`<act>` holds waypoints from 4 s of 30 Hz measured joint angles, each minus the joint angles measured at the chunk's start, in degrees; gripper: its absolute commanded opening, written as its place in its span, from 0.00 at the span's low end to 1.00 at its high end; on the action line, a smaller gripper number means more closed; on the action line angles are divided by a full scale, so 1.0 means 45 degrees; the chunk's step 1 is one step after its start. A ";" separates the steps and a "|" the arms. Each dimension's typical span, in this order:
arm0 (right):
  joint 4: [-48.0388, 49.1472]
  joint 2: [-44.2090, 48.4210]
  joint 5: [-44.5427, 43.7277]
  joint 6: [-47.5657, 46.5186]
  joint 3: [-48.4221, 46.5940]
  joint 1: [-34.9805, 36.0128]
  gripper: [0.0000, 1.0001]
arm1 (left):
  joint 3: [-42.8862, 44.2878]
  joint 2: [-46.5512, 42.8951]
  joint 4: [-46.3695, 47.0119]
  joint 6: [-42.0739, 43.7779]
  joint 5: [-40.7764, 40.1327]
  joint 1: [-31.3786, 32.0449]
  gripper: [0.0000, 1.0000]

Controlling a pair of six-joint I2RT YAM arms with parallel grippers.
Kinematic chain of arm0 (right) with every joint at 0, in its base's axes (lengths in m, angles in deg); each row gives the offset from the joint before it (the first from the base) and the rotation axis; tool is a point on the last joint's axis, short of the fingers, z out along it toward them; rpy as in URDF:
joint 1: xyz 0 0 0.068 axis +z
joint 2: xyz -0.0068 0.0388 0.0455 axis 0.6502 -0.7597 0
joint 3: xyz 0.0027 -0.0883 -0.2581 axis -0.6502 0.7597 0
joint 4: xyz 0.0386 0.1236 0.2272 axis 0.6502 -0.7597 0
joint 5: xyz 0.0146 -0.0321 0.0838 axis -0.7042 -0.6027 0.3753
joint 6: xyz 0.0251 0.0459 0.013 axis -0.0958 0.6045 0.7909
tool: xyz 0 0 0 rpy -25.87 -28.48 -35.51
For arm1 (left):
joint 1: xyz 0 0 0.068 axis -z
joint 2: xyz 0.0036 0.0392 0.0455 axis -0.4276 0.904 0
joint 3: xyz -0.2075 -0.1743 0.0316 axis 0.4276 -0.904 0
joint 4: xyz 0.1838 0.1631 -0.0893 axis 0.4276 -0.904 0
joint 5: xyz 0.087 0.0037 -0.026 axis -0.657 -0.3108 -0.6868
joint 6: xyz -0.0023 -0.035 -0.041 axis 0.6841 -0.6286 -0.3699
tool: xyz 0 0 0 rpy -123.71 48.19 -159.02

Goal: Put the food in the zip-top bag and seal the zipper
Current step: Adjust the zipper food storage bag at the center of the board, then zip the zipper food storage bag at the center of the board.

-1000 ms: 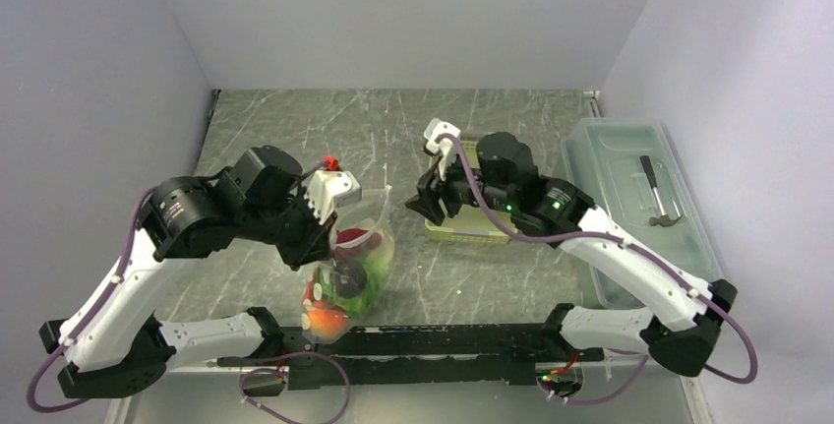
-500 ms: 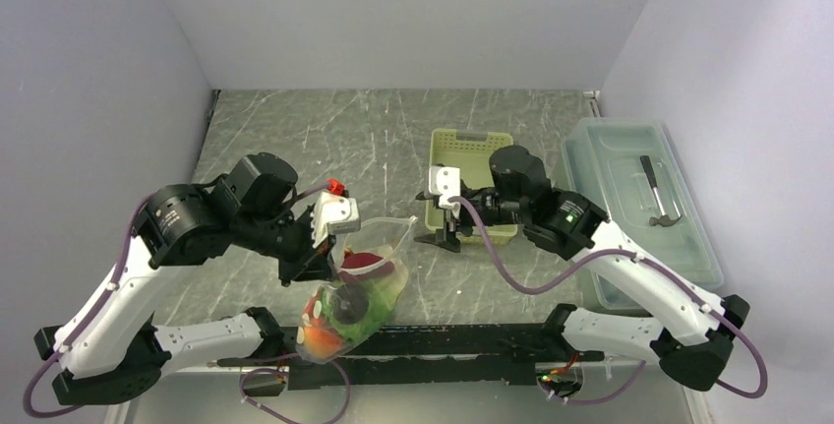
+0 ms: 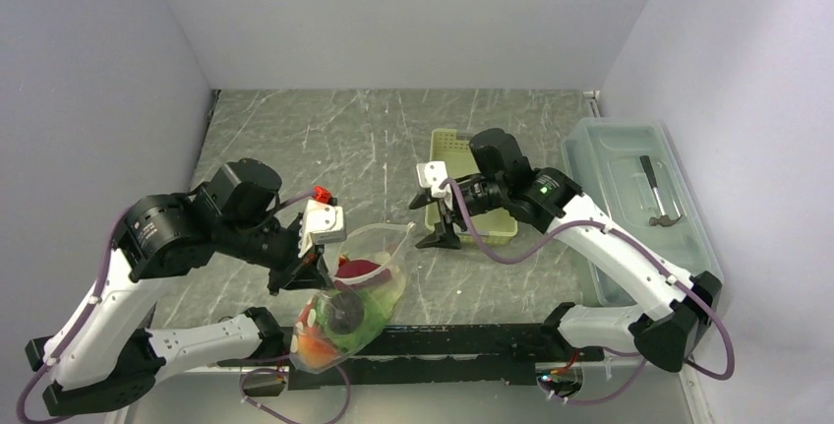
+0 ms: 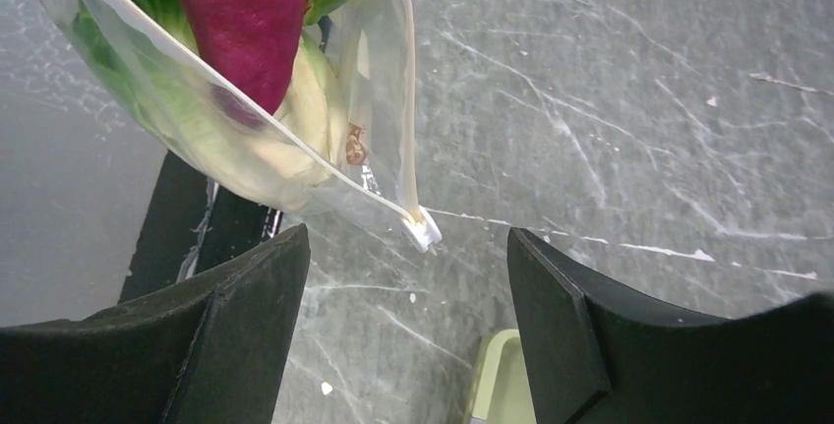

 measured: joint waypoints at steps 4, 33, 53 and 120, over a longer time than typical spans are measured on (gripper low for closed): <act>-0.0039 -0.0491 0.0646 -0.0049 -0.0165 -0.0058 0.74 | 0.0000 -0.0044 0.0000 0.0005 0.0058 0.0000 0.00; -0.0189 -0.1860 0.2584 -0.0097 -0.0840 -0.0083 0.00 | 0.0000 -0.0296 -0.0078 -0.0019 -0.0039 0.0000 0.00; -0.2550 -0.0763 0.0228 -0.0083 -0.2239 0.0461 0.00 | -0.0544 -0.0520 0.0641 -0.0355 -0.3206 0.0000 0.45; -0.4469 -0.1345 -0.5129 0.1894 -0.5153 0.4697 0.00 | -0.8825 -0.1637 1.3561 -0.3249 0.1044 0.0000 0.90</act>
